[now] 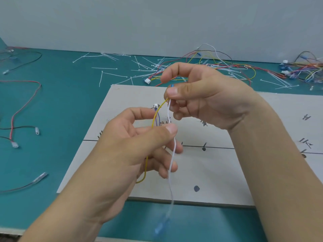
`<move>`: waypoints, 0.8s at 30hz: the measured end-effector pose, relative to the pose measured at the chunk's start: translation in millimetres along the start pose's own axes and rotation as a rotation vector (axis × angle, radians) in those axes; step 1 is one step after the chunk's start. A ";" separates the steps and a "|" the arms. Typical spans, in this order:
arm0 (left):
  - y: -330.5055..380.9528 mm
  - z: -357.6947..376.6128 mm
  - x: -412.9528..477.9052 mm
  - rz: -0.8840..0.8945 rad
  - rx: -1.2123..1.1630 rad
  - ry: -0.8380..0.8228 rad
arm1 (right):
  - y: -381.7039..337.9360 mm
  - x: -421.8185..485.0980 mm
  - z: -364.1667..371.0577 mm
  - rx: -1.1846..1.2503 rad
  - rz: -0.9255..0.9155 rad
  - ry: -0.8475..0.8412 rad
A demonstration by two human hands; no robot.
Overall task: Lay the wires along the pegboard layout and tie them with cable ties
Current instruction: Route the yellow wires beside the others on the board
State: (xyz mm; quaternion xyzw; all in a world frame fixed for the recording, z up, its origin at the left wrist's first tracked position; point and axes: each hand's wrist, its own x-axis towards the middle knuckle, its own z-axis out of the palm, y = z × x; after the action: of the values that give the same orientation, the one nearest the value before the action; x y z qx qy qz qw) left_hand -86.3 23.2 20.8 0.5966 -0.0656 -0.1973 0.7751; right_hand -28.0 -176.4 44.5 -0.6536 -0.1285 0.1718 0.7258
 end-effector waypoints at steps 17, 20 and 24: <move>-31.6 -14.7 -24.2 -0.034 0.051 0.094 | 15.9 15.5 14.1 -0.174 0.103 0.330; -30.6 -18.8 -23.0 -0.068 0.125 0.040 | 16.5 16.3 14.7 -0.174 0.134 0.312; -27.9 -15.8 -17.3 -0.124 0.201 -0.045 | 20.5 19.9 20.5 -0.160 0.129 0.296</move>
State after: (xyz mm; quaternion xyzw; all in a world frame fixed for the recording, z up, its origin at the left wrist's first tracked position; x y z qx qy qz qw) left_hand -103.1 38.2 -7.8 0.6697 -0.0652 -0.2505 0.6961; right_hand -20.0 -147.8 25.7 -0.7342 0.0086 0.1090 0.6701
